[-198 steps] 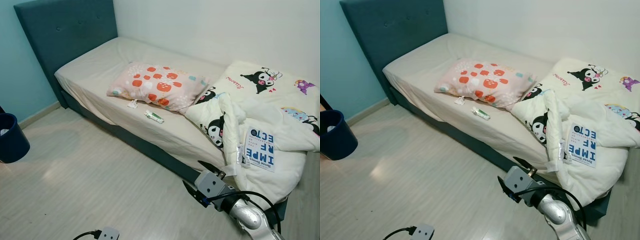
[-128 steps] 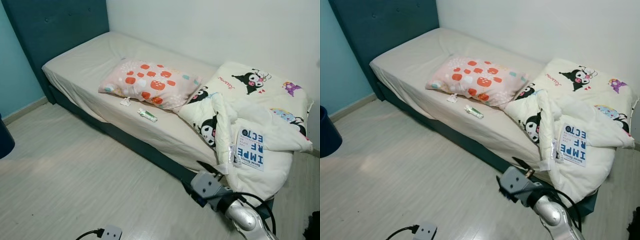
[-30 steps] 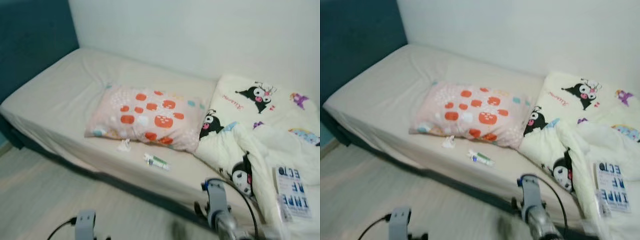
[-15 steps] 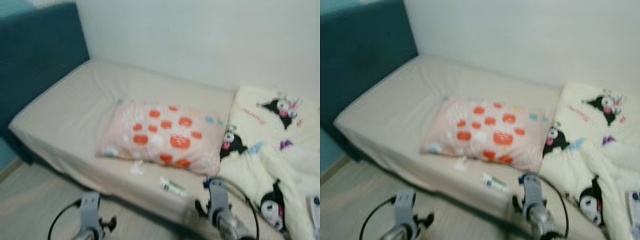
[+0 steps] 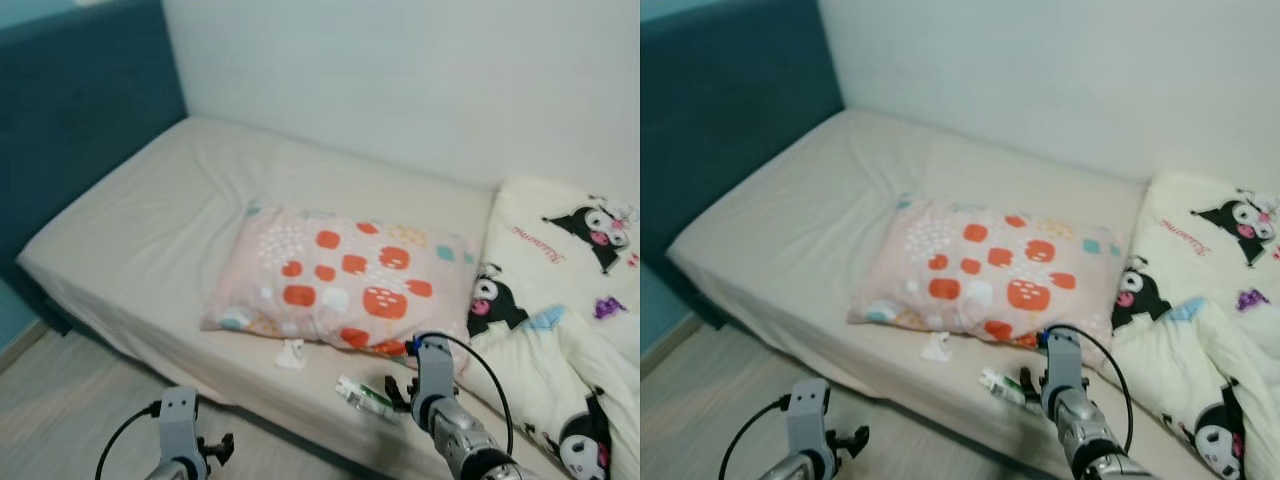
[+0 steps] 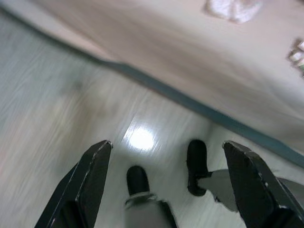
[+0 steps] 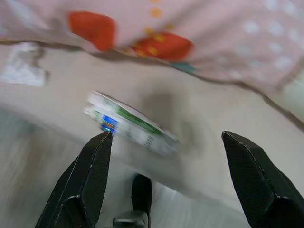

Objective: Clean up the room

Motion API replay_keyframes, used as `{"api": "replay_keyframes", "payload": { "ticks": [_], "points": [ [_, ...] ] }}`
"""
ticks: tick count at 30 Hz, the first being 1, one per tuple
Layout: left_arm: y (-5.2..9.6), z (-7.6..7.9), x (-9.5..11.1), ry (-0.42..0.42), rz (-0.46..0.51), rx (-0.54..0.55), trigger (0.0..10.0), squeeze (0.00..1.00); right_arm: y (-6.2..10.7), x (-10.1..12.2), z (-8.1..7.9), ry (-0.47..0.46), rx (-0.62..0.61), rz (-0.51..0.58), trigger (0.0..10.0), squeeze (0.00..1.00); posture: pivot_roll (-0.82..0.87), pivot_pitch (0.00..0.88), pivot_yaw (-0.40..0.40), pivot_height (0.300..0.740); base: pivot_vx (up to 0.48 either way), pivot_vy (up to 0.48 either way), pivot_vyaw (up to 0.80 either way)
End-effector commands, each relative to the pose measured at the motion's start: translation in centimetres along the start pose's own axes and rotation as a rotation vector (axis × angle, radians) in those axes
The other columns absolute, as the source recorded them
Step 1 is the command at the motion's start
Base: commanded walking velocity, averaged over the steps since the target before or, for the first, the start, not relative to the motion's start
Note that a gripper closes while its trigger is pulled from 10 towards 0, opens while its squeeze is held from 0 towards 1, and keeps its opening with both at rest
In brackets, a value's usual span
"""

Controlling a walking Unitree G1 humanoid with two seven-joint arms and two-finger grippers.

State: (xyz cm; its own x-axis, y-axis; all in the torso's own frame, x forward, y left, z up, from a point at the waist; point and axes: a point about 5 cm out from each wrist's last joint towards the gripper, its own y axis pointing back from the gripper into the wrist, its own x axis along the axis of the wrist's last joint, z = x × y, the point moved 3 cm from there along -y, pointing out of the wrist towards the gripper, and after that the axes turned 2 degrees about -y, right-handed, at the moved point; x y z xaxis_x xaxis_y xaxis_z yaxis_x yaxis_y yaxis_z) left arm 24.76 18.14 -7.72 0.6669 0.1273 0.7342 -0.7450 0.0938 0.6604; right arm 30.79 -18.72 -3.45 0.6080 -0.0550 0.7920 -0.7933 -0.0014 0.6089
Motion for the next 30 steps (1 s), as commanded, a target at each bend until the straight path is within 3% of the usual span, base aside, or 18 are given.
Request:
{"api": "replay_keyframes", "payload": {
  "ticks": [1, 6, 12, 19, 30],
  "points": [
    [0.3, 0.0, -1.2, -0.022, -0.038, 0.0, 10.0, 0.0, 0.3, -1.2, 0.6, -0.021, -0.019, -0.037, 10.0, 0.0, -0.09, 0.099, -0.039, 0.74, 0.0, 0.0, -0.73],
    [0.3, 0.1, -1.4, -0.038, -0.046, -0.004, 10.0, 0.0, 0.3, -1.2, 0.8, -0.018, -0.031, -0.033, 10.0, 0.0, -0.09, 0.099, -0.039, 0.74, 0.0, 0.0, -0.71],
    [0.2, -0.1, -0.6, -0.068, -0.011, 0.035, 10.0, 0.0, 0.2, -0.8, 0.5, -0.013, -0.001, -0.014, 10.0, 0.0, -0.09, 0.1, -0.038, 0.74, 0.0, 0.0, 0.0],
    [-0.2, -1.2, 2.2, -0.114, 0.081, 0.131, 10.0, 0.0, -0.1, 0.2, -0.7, 0.01, 0.059, -0.023, 10.0, 0.0, -0.09, 0.095, -0.044, 0.711, 0.0, 0.0, 0.0],
    [-0.3, -0.8, 3.0, -0.124, 0.116, 0.142, 10.0, 0.0, -0.3, 1.4, -2.2, 0.083, 0.148, 0.005, 10.0, 0.0, -0.09, 0.091, -0.055, 0.676, 0.0, 0.0, 0.0]
  ]
}}
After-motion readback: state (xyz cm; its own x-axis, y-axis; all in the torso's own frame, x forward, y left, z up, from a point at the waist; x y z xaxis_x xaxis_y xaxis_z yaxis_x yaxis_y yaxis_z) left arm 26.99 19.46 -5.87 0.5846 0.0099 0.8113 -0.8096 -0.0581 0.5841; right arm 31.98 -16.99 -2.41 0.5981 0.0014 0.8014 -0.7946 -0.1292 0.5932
